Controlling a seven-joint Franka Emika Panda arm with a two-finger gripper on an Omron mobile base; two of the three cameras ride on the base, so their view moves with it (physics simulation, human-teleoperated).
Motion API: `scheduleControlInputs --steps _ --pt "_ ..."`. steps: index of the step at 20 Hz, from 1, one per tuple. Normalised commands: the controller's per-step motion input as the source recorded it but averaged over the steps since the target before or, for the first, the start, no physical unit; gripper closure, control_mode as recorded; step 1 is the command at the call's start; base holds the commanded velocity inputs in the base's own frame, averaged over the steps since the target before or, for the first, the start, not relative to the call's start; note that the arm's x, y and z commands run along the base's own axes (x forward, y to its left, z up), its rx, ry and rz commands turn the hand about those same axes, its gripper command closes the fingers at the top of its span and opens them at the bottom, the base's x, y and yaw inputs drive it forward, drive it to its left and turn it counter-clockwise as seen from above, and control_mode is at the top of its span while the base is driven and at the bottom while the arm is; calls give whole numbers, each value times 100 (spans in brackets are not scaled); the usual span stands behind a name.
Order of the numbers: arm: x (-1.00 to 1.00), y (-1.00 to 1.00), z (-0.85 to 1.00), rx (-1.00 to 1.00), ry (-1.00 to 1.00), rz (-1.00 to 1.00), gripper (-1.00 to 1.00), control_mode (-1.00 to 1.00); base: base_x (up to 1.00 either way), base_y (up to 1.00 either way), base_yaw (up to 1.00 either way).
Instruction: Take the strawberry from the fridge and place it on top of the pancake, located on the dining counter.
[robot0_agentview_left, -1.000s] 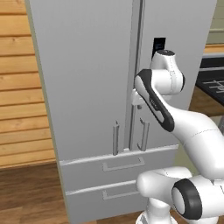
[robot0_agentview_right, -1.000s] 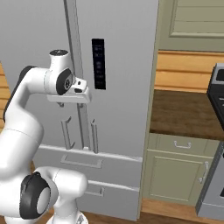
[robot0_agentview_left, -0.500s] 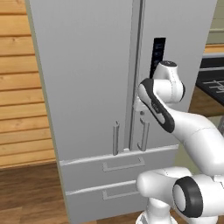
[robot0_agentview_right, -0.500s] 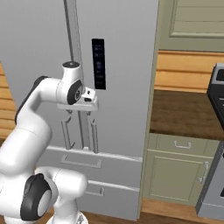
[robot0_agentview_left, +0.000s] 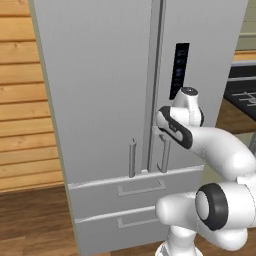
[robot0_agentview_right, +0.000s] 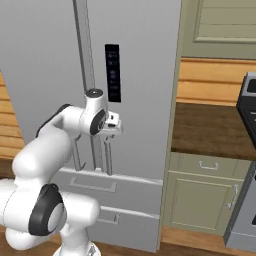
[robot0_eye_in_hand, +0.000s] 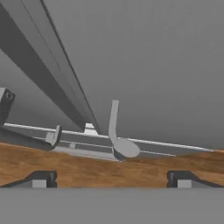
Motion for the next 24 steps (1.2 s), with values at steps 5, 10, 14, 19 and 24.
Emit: scheduleControlInputs --steps 5,10,14,19,24 --pt "17 -13 -40 -7 -11 0 -100 -100 0 0 0" --pt "12 0 -29 -1 -13 0 -100 -100 0 0 0" --pt "1 0 -29 0 0 0 -100 -100 0 0 0" --pt "12 0 -14 0 0 0 -100 -100 0 0 0" --pt "19 0 -1 0 0 0 -100 -100 0 0 0"
